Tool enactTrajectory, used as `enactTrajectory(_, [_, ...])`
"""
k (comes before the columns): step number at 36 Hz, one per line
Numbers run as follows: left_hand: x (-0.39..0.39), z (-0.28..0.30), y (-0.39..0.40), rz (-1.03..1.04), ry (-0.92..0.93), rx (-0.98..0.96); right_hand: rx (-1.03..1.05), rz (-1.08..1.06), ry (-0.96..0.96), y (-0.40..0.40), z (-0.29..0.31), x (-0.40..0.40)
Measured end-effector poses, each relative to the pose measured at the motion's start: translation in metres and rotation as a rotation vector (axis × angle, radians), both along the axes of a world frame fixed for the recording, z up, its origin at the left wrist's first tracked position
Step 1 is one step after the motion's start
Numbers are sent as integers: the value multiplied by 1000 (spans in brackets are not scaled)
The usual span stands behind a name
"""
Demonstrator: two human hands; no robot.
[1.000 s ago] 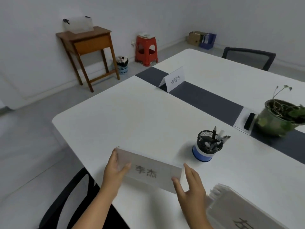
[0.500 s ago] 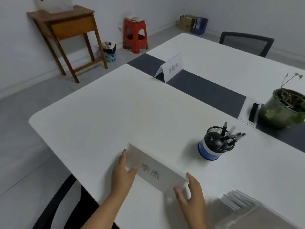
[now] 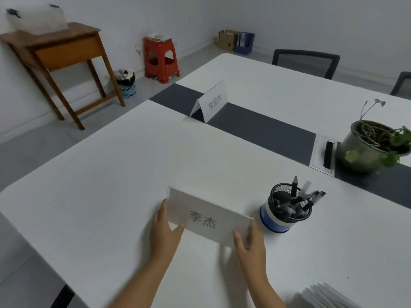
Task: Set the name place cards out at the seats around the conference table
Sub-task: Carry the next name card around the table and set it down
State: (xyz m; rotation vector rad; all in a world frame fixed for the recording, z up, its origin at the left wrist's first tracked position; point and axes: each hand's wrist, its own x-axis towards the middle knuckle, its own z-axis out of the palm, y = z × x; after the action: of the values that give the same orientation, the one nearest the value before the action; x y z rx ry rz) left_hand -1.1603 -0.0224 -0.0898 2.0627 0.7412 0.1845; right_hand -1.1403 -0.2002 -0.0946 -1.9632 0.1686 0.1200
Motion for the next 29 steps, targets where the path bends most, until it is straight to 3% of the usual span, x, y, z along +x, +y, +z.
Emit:
enactTrajectory(12, [22,-7,6,-107,1,-29,97,-98,83,11,2,-4])
enactTrajectory(29, [21,-16,7,-101,17,23,35,-85,62,7,-6,-5])
